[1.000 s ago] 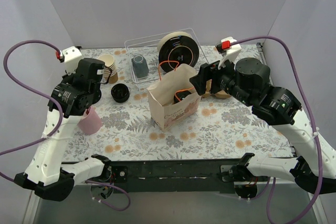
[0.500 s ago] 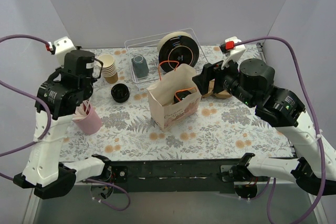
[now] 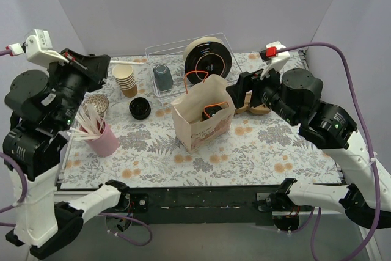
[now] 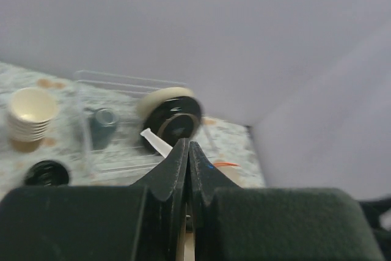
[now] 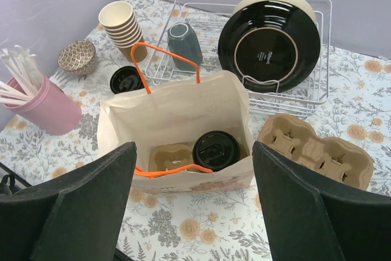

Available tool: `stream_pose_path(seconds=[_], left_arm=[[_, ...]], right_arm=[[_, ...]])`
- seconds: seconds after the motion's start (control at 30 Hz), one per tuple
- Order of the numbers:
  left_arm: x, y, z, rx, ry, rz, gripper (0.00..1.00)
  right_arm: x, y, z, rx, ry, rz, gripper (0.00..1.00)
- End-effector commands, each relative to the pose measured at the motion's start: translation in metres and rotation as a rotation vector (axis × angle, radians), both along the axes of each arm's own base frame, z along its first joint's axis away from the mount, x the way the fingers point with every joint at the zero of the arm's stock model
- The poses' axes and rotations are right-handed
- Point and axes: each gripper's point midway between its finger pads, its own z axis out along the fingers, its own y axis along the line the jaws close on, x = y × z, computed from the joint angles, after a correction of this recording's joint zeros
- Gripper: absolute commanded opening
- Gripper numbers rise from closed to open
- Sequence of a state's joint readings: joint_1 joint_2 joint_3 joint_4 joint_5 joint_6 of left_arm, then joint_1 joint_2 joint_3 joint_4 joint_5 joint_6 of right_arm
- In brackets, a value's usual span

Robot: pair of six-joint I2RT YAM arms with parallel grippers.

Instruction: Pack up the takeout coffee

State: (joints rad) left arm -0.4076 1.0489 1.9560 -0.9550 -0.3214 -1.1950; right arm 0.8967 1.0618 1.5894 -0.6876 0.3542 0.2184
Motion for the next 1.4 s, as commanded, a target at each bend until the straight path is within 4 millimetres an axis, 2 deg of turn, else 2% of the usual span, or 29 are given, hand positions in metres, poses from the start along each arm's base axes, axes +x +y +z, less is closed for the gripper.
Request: stream_pose_path(seconds=[0.0, 0.03, 0.07, 0.17, 0.23, 0.33, 0.37, 0.43, 0.47, 0.53, 0.57, 0.73, 0.87, 0.97, 1.13, 1.17, 1.27, 1.37], left_arm=[[-0.029, -0.075, 0.058, -0.122, -0.244, -0.451, 0.0], [-0.029, -0.085, 0.058, -0.136, -0.236, -0.506, 0.0], [-0.028, -0.105, 0.053, -0.163, -0.194, -0.606, 0.0], [-0.027, -0.128, 0.046, -0.207, -0.132, -0.735, 0.0], [-0.02, -0.133, 0.038, -0.212, -0.105, -0.743, 0.0], [-0.022, -0.133, 0.034, -0.208, -0.129, -0.751, 0.0], [-0.016, -0.137, 0.02, -0.202, -0.097, -0.758, 0.0], [-0.017, -0.145, 0.002, -0.183, -0.054, -0.806, 0.0], [-0.012, -0.15, -0.017, -0.178, -0.004, -0.823, 0.0], [-0.016, -0.155, -0.032, -0.172, 0.035, -0.866, 0.0], [-0.012, -0.157, -0.047, -0.169, 0.071, -0.866, 0.0], [-0.004, -0.155, -0.087, -0.111, 0.139, -0.835, 0.0], [0.014, -0.146, -0.119, 0.0, 0.2, -0.756, 0.0], [0.021, -0.14, -0.133, 0.06, 0.224, -0.719, 0.0], [0.028, -0.141, -0.148, 0.104, 0.269, -0.72, 0.0], [0.028, -0.141, -0.15, 0.107, 0.272, -0.726, 0.04], [0.029, -0.145, -0.156, 0.11, 0.291, -0.745, 0.07], [0.026, -0.149, -0.156, 0.097, 0.292, -0.776, 0.17]], right_arm=[[-0.001, -0.013, 0.034, 0.116, -0.068, -0.052, 0.83], [-0.002, -0.015, 0.033, 0.116, -0.067, -0.054, 0.83], [-0.002, -0.016, 0.033, 0.115, -0.066, -0.057, 0.83], [-0.002, -0.019, 0.033, 0.116, -0.065, -0.073, 0.83], [-0.002, -0.021, 0.034, 0.12, -0.066, -0.081, 0.83], [-0.002, -0.022, 0.034, 0.124, -0.064, -0.083, 0.83], [-0.002, -0.022, 0.033, 0.125, -0.062, -0.085, 0.83], [-0.003, -0.023, 0.033, 0.125, -0.058, -0.087, 0.83], [-0.003, -0.023, 0.032, 0.126, -0.056, -0.089, 0.82], [-0.003, -0.025, 0.032, 0.127, -0.058, -0.095, 0.83], [-0.003, -0.026, 0.032, 0.128, -0.058, -0.099, 0.83], [-0.002, -0.026, 0.025, 0.115, -0.046, -0.105, 0.83], [-0.003, -0.022, 0.016, 0.106, -0.022, -0.093, 0.83], [-0.002, -0.02, 0.011, 0.1, -0.01, -0.091, 0.83], [-0.001, -0.016, 0.006, 0.072, 0.001, -0.081, 0.82], [0.0, -0.017, 0.006, 0.067, 0.004, -0.084, 0.83], [0.0, -0.016, 0.003, 0.064, 0.014, -0.084, 0.83], [-0.001, -0.017, -0.003, 0.059, 0.029, -0.093, 0.83]])
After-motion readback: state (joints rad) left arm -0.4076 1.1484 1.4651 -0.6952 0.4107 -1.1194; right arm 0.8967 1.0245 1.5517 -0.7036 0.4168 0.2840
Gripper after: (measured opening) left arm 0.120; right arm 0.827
